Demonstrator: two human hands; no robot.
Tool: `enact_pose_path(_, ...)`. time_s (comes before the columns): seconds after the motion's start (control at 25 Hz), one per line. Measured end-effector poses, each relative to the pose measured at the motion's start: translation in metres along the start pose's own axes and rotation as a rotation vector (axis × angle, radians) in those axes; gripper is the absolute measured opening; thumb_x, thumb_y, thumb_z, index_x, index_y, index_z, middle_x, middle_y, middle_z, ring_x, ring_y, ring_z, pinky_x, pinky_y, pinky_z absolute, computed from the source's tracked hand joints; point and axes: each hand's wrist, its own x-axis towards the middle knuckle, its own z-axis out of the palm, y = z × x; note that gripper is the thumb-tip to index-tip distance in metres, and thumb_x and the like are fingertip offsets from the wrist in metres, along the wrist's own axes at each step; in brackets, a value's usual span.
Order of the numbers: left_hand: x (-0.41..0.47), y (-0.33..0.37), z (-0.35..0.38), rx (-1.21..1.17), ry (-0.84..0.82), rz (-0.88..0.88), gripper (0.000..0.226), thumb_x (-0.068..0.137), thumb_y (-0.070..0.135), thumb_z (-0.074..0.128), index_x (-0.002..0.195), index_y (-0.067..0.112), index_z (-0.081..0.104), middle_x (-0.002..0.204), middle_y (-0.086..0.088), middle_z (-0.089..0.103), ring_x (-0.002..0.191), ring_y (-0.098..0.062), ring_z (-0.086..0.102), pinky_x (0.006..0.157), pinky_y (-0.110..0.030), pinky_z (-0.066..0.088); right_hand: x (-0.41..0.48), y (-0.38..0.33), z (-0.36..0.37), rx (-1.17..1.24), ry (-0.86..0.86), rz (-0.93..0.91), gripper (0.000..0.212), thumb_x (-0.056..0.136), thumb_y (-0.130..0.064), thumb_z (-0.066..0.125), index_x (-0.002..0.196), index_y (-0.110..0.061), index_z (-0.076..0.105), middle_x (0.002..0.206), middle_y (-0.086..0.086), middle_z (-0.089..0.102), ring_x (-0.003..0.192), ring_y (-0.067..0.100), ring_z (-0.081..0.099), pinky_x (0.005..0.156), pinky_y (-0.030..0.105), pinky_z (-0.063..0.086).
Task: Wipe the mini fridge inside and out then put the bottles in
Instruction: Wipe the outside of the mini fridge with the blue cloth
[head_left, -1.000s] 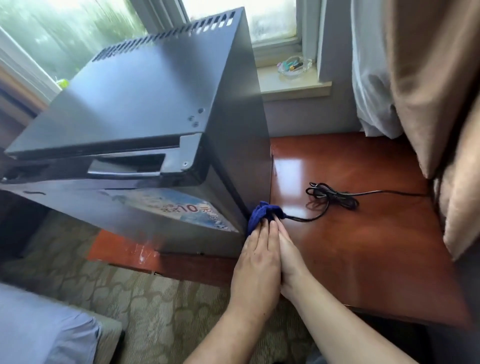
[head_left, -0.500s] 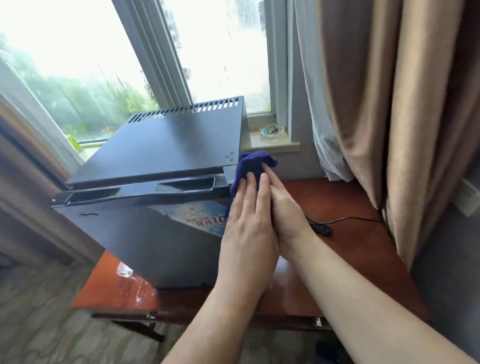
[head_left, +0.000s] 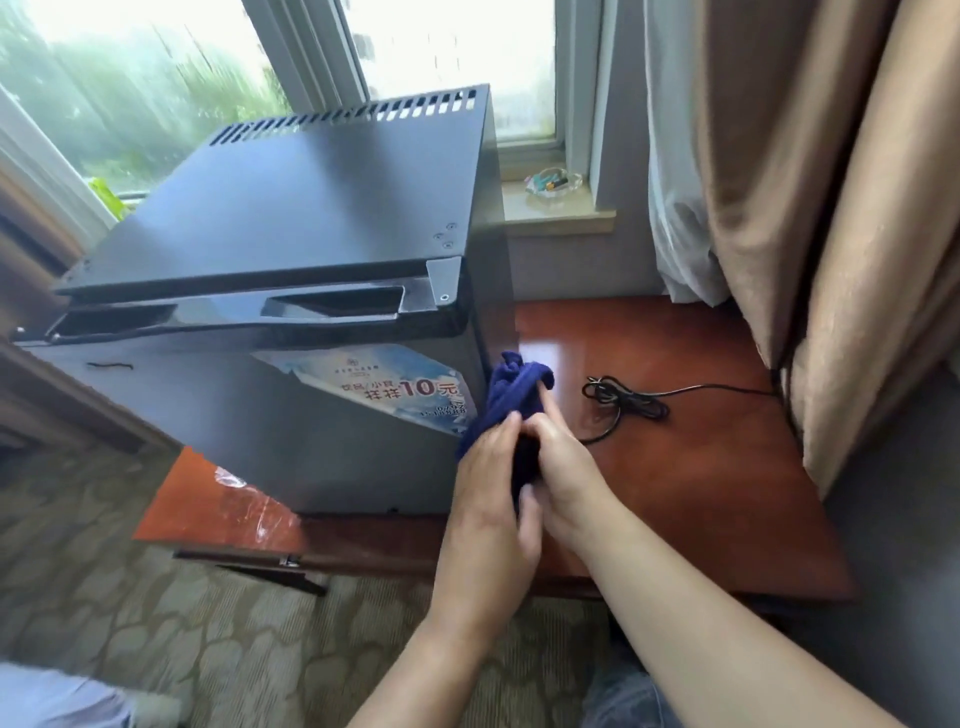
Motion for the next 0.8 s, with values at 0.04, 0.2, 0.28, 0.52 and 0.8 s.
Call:
enact_pose_path(0.04, -0.008, -0.004, 0.005, -0.088, 0.066, -0.096, 0.063, 0.093, 0.018, 0.064, 0.151, 0.03, 0.042, 0.149, 0.02, 0.043, 0.142, -0.006, 0.041, 0.117, -0.018, 0.032, 0.007, 0.005, -0.007, -0.008, 0.004, 0.026, 0.06, 0.094, -0.006, 0.039, 0.132, -0.047, 0.06, 0.126, 0.007, 0.072, 0.118, 0.027, 0.067, 0.101, 0.041, 0.054)
enact_pose_path(0.2, -0.008, -0.008, 0.033, -0.554, 0.233, -0.89, 0.061, 0.09, 0.062, 0.065, 0.14, 0.03, 0.051, 0.142, 0.012, 0.051, 0.122, -0.003, 0.057, 0.11, -0.027, 0.043, 0.031, 0.017, -0.03, -0.059, 0.028, 0.074, 0.052, 0.1, -0.005, 0.046, 0.142, -0.033, 0.055, 0.126, 0.002, 0.072, 0.119, 0.024, 0.067, 0.107, 0.045, 0.05)
enact_pose_path(0.28, 0.01, -0.011, 0.044, -1.084, 0.149, -1.25, 0.069, 0.087, 0.07, 0.055, 0.14, 0.027, 0.058, 0.142, 0.0, 0.062, 0.127, -0.017, 0.059, 0.119, -0.041, 0.037, 0.038, 0.016, -0.042, -0.076, 0.042, 0.1, 0.048, 0.099, -0.005, 0.058, 0.142, -0.026, 0.055, 0.124, 0.001, 0.073, 0.117, 0.02, 0.069, 0.103, 0.04, 0.053)
enact_pose_path(0.52, 0.036, 0.003, 0.085, -1.435, 0.133, -1.293, 0.062, 0.089, 0.06, 0.052, 0.138, 0.023, 0.064, 0.137, -0.002, 0.068, 0.132, -0.023, 0.06, 0.114, -0.043, 0.043, 0.056, -0.008, -0.077, -0.362, -0.059, 0.198, 0.042, 0.096, -0.015, 0.067, 0.137, -0.021, 0.058, 0.126, 0.006, 0.072, 0.12, 0.021, 0.066, 0.109, 0.042, 0.048)
enact_pose_path(0.8, 0.054, -0.003, 0.132, -1.188, 0.421, -1.426, 0.038, 0.107, 0.043, 0.047, 0.138, 0.025, 0.06, 0.12, -0.002, 0.075, 0.104, -0.022, 0.074, 0.07, -0.035, 0.058, 0.087, -0.013, -0.098, -0.498, -0.186, 0.415, 0.04, 0.103, -0.044, 0.054, 0.137, -0.023, 0.062, 0.128, -0.005, 0.071, 0.116, 0.009, 0.067, 0.106, 0.029, 0.049)
